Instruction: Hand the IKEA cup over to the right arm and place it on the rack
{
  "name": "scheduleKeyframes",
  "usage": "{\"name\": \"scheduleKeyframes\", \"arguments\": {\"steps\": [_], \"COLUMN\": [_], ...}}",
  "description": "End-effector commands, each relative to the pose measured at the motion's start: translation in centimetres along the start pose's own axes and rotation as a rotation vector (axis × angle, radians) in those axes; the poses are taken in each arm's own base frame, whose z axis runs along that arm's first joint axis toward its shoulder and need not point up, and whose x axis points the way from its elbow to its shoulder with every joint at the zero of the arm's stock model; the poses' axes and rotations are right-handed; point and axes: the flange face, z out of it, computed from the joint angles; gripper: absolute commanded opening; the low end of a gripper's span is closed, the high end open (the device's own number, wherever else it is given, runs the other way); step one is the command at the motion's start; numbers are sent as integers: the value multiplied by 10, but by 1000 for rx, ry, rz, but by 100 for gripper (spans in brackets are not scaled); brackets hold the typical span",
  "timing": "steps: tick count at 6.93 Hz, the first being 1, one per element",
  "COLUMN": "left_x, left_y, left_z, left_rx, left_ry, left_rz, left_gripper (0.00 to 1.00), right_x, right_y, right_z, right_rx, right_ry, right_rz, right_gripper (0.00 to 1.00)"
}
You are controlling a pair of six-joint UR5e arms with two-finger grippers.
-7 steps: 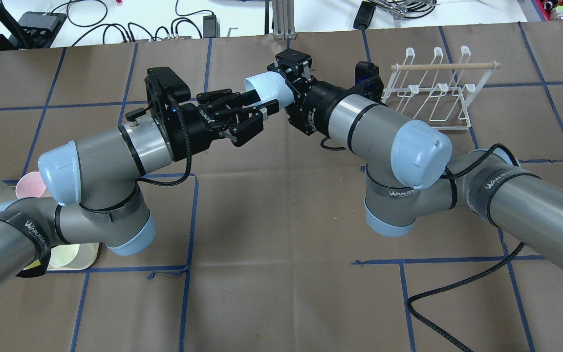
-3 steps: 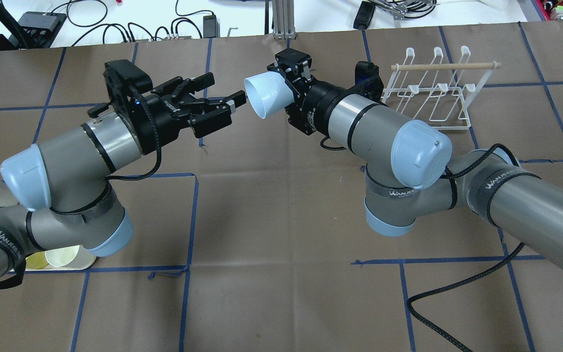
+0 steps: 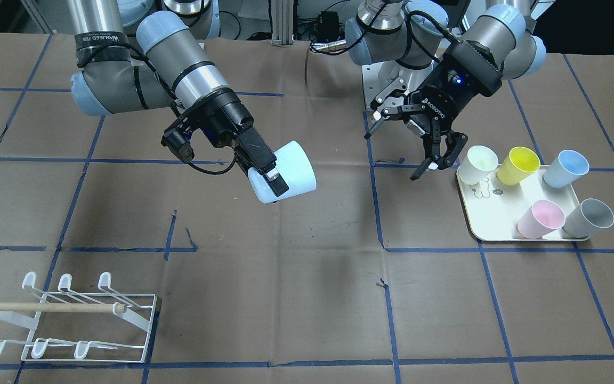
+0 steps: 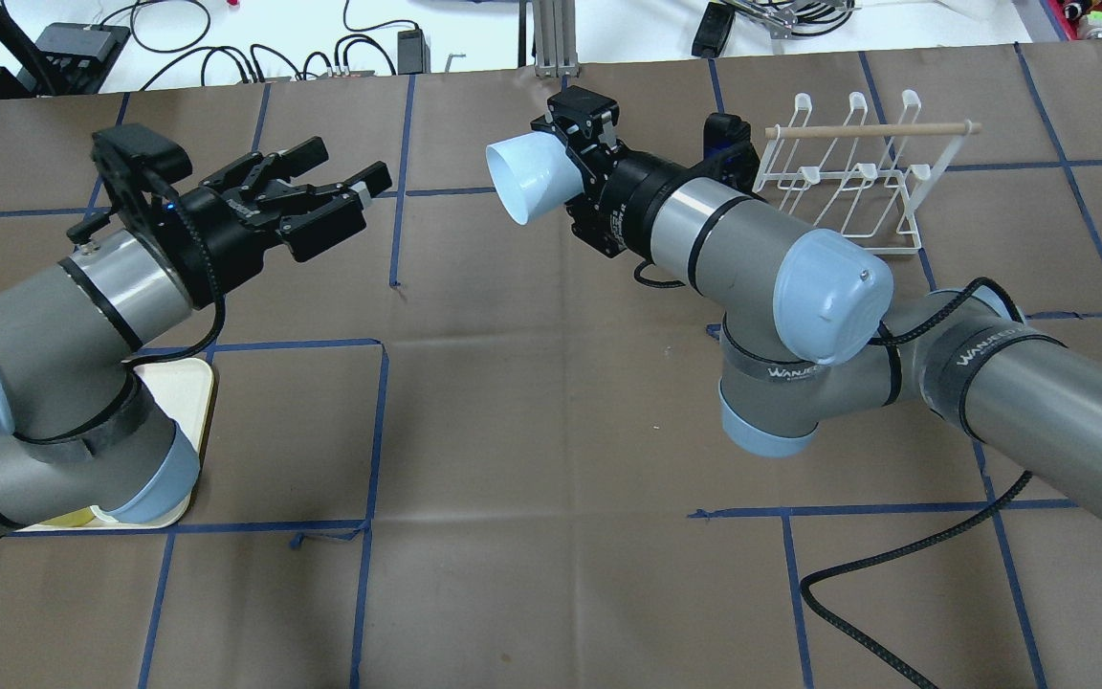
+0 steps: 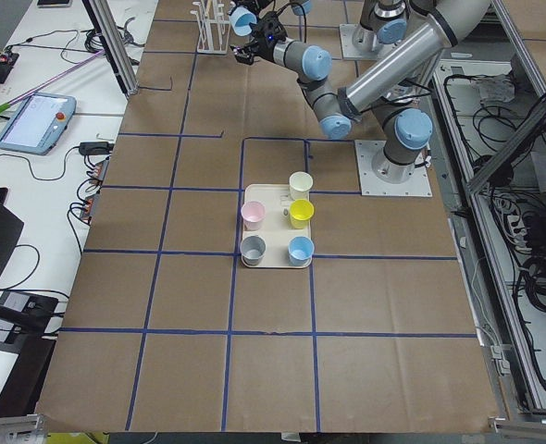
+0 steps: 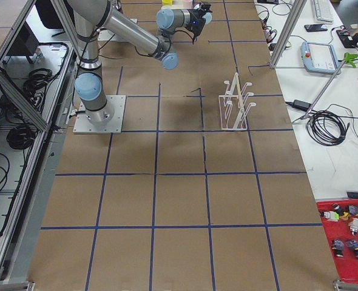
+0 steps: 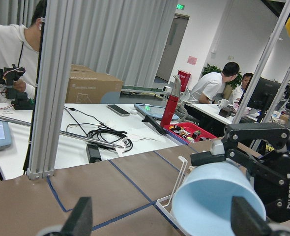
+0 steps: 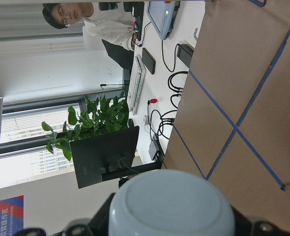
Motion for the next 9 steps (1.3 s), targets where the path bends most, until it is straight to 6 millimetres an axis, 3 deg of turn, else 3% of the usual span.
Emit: {"name": "scheduleKeyframes", "arguments": {"steps": [1,3,4,6,7,9], "left_x": [-38,-52,-46,-17,-5,4], "left_y": [-16,-34,-50,-82,-97,-107], "left_z": [2,24,42,75,78,59], "left_rx": [-42,-172,-265,-567,-737,-1034], "left_ry": [-181,-341,-409,-600,-641,-676], "left_rz": [-61,-128,-147,-153,-177,-269], "left_gripper": [100,100,100,100,100,100], "right_x": [-6,-23,-35,-53,-52,-58], "right_y": [-38,-87,-112,-140,-165,-212], "right_z": [-10,-23,-29,-30,-31,-24], "right_rx": [24,109,156,233,315,465], "right_ry": [-25,-59,-72,-52,11,188], "right_rz": [14,-91,-176,-568,-800,-1245], "right_gripper": [50,49,42,39,39,39]}}
